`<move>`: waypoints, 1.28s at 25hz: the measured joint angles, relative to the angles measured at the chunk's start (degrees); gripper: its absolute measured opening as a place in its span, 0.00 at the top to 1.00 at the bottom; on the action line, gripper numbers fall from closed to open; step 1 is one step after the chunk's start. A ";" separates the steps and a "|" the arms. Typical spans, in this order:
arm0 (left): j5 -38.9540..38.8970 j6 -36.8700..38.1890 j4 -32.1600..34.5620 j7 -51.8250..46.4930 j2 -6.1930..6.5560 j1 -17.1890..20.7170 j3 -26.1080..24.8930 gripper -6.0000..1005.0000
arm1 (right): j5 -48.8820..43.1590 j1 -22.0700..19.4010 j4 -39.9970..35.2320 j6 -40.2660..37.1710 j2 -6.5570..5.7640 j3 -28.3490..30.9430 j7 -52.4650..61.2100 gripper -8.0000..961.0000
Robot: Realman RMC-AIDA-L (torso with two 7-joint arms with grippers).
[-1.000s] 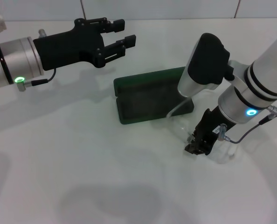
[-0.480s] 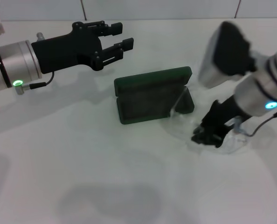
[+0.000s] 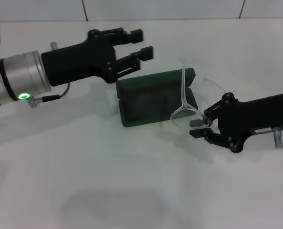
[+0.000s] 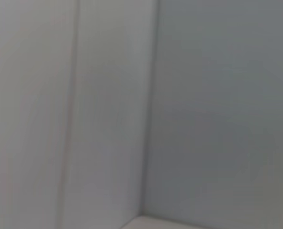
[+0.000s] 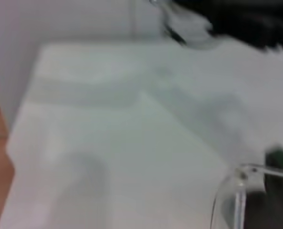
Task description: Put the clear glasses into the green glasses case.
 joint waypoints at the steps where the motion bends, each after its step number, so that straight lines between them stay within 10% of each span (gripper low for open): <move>1: 0.62 1.46 0.11 -0.21 0.03 -0.27 0.00 0.53 | 1.82 -0.39 1.26 0.06 -0.04 0.10 -3.25 0.87; 14: 9.40 6.43 4.13 -5.41 0.72 -6.26 0.00 0.53 | 20.42 -0.98 17.97 -0.58 -0.05 0.96 -38.72 0.87; 32: 16.77 4.19 4.11 -11.86 0.63 -10.31 0.00 0.53 | 21.86 -1.54 19.69 -5.40 -0.04 0.89 -46.28 0.87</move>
